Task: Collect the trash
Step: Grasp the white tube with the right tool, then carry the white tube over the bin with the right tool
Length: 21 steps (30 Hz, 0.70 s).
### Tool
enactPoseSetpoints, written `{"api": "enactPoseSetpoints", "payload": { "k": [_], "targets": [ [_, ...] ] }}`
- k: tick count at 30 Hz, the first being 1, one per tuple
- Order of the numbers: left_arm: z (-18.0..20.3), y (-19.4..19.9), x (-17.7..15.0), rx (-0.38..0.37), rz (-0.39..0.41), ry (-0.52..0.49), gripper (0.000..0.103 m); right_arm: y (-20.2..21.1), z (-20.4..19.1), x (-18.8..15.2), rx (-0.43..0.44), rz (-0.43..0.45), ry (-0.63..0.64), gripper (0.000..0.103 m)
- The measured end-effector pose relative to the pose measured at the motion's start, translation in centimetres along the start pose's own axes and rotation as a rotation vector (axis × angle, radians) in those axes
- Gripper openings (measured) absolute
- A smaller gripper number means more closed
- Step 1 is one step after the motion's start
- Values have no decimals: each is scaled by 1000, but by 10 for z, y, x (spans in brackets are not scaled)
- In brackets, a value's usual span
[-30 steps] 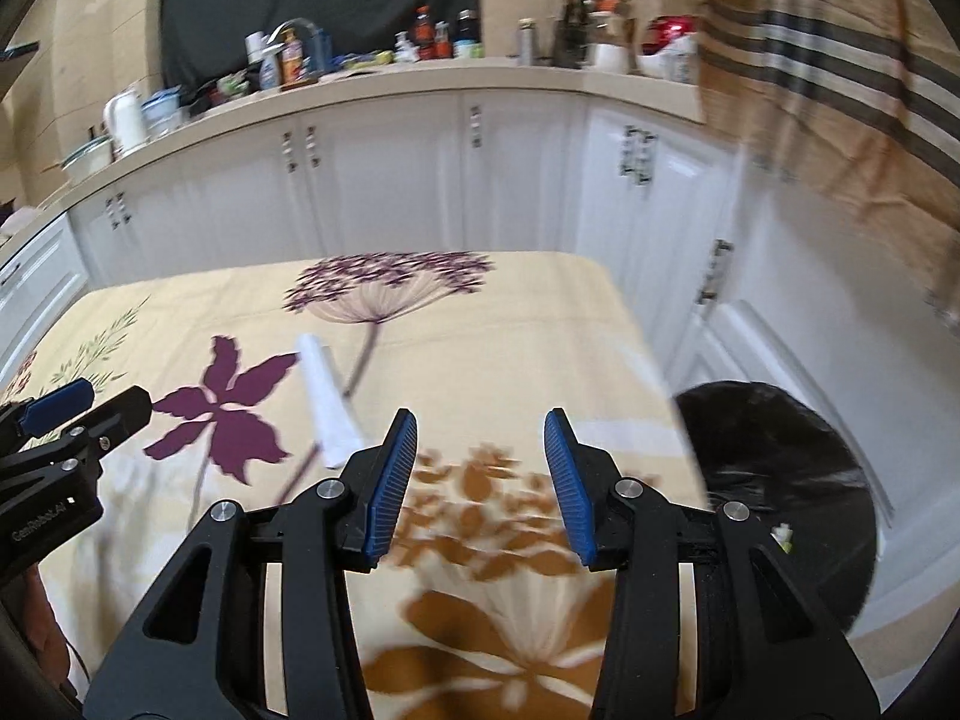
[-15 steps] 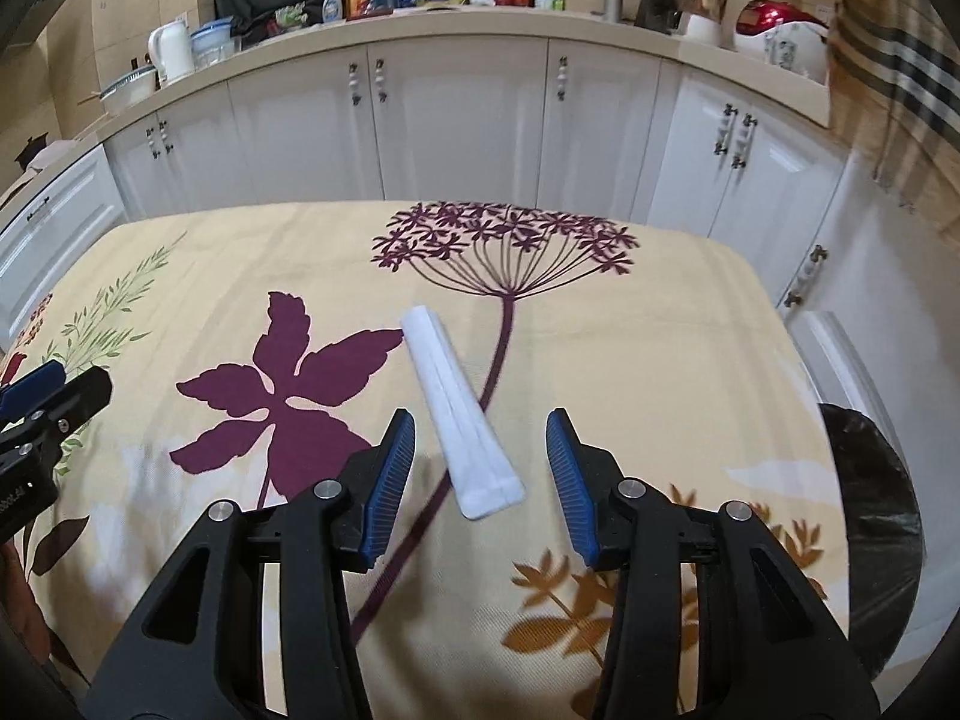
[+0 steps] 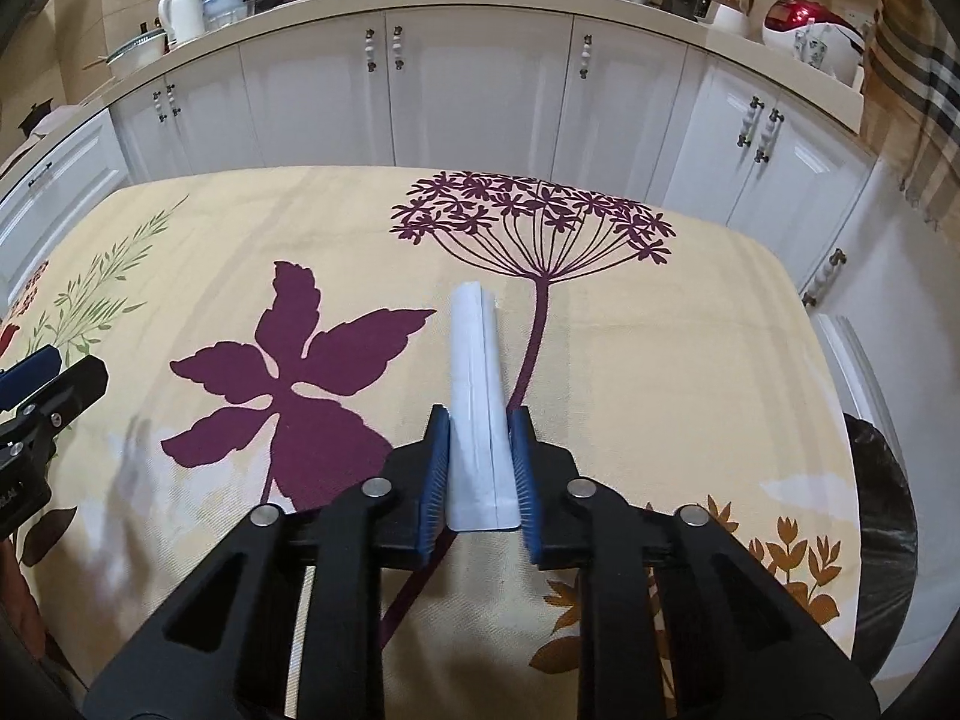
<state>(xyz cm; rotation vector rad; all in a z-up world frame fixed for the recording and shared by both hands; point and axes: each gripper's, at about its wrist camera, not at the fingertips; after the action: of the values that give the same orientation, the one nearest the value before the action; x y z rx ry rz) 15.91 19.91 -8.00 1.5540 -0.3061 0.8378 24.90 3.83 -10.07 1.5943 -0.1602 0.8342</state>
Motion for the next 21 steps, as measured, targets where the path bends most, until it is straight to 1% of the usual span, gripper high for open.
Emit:
{"api": "enactPoseSetpoints", "payload": {
  "k": [6,11,16,21],
  "targets": [
    [3,0,-1,-4,-2,1,70,3,0,-3,4,5,-9,19],
    [12,3,-1,-18,6,-9,70,13,5,-10,-3,29,-33,19],
    [26,7,-3,-41,8,-26,70,28,19,-22,-23,59,-70,19],
    [46,13,-7,-75,7,-52,70,46,36,-36,-64,89,-106,19]
  ]
}}
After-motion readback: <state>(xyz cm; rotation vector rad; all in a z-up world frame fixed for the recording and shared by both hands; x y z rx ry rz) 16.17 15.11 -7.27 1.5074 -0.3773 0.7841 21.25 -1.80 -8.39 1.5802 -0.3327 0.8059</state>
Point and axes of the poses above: each gripper's, at about its wrist camera, not at the fingertips, and y roughly against the way its jaws point, z to its right, x to its top, and after that the axes turned 2 degrees about -z, right-handed
